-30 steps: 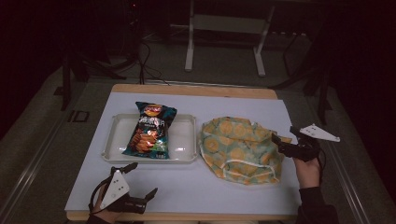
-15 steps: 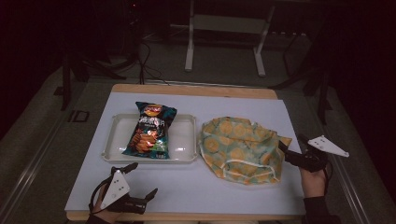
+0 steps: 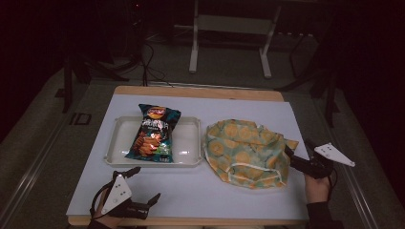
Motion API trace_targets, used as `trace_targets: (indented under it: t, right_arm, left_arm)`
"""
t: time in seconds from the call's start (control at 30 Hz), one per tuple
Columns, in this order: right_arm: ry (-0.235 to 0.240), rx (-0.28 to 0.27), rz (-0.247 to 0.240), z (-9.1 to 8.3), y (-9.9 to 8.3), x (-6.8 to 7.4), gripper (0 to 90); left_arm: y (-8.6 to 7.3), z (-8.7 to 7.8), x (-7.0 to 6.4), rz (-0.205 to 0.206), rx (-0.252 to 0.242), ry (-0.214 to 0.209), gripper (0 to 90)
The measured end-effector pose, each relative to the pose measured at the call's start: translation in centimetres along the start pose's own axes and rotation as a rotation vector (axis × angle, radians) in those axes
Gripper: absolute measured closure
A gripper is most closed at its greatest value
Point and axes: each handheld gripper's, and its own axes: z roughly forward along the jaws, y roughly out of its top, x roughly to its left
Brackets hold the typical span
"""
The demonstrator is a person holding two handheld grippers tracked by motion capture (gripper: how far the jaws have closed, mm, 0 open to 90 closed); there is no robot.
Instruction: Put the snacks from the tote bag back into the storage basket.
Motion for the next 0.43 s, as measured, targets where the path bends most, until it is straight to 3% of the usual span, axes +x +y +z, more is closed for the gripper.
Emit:
trace_targets:
  t: [0.43]
  right_arm:
    - [-0.004, 0.009, -0.015, 0.34, -0.43, 0.09, 14.6]
  left_arm:
    - [-0.02, 0.05, -0.03, 0.007, 0.006, -0.001, 0.1]
